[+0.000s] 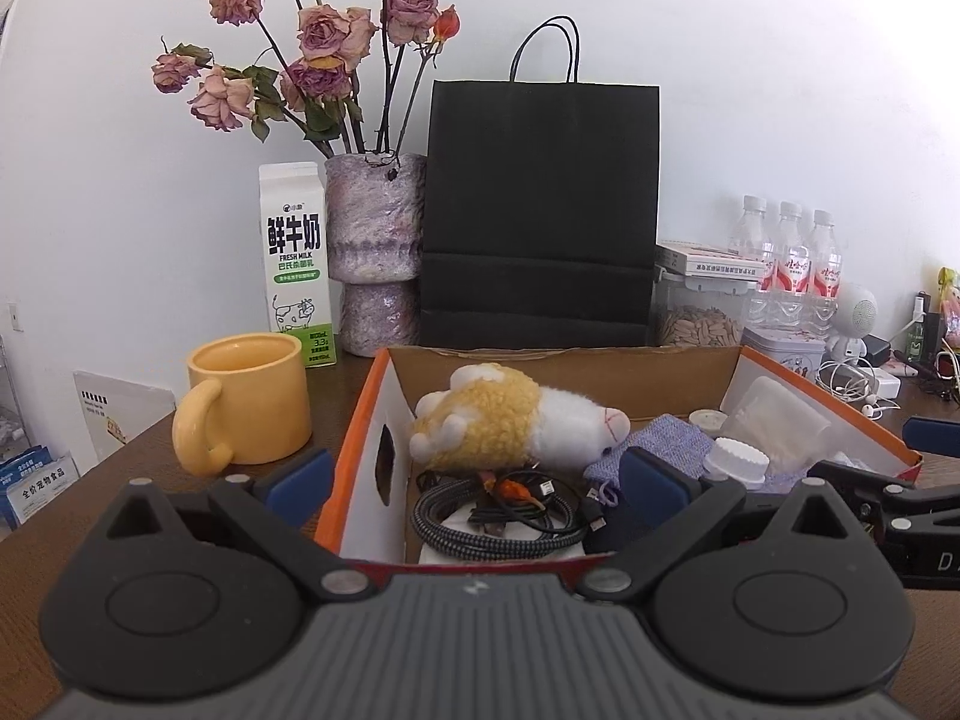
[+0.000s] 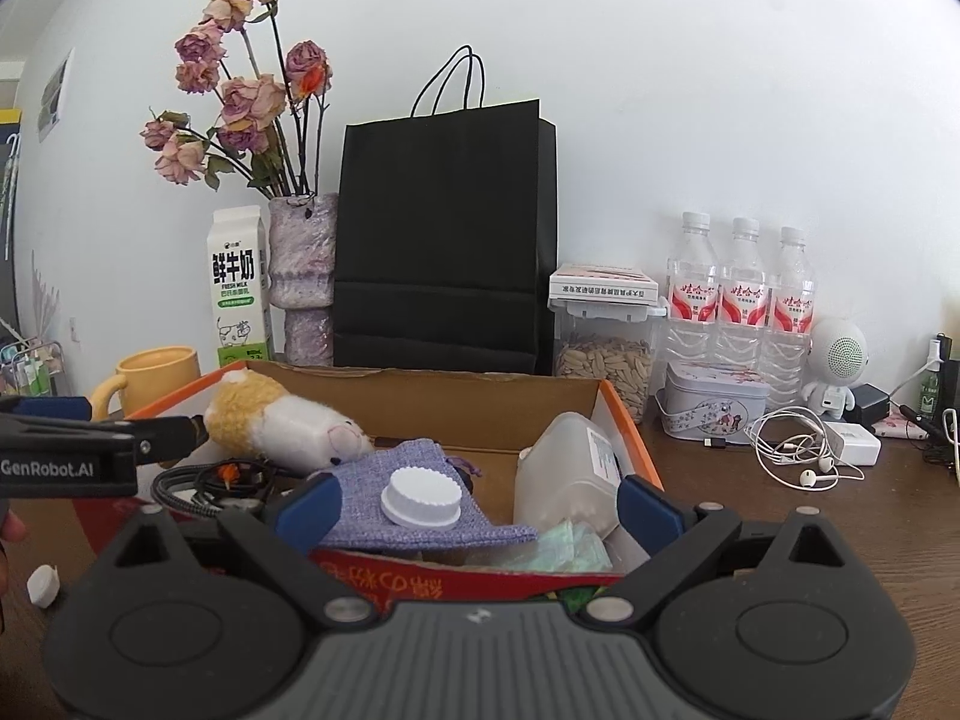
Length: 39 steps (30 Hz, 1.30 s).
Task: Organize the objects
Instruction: 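Open both tools and withdraw them toward the remaining items, then grasp the yellow block with the right tool while the left tool grasps the white plug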
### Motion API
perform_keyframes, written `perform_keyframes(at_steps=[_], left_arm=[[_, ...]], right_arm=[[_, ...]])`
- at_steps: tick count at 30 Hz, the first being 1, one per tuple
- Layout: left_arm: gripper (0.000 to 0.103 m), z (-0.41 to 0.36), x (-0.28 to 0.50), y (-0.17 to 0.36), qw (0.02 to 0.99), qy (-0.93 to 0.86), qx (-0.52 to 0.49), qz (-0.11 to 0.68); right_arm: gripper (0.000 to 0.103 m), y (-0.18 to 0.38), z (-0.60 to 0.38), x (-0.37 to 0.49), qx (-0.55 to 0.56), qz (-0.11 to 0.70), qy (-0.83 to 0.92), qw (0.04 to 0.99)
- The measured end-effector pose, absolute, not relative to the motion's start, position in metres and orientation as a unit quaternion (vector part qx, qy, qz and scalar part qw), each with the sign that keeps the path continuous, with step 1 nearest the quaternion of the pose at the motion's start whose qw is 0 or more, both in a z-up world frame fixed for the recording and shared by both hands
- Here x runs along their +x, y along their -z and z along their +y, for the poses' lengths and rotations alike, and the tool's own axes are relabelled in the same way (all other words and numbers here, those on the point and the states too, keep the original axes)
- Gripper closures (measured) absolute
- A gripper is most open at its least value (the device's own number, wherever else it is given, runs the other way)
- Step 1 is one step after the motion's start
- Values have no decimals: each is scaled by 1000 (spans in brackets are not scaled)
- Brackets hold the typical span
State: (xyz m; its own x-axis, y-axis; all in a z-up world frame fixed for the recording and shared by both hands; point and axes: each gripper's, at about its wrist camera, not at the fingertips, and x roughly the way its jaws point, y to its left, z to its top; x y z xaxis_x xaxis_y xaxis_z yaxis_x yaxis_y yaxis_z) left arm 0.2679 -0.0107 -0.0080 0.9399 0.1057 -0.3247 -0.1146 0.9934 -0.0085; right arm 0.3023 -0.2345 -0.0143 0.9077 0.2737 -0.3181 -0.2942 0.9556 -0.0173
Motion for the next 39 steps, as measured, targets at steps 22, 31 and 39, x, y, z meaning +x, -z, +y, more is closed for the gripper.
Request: perform_keyframes(at_steps=[22,31,39], left_arm=[[0,23,203,26,973,-60,-33,221],[0,27,195,31,968,-60,-36,241],[0,30,195,33,966,-64,-40,248]], right_arm=[[45,37,-220,238,-55,256,-184,948],[61,44,-218,248,-14,300,-184,936],[81,48,-214,251,-8,311,-189,931]])
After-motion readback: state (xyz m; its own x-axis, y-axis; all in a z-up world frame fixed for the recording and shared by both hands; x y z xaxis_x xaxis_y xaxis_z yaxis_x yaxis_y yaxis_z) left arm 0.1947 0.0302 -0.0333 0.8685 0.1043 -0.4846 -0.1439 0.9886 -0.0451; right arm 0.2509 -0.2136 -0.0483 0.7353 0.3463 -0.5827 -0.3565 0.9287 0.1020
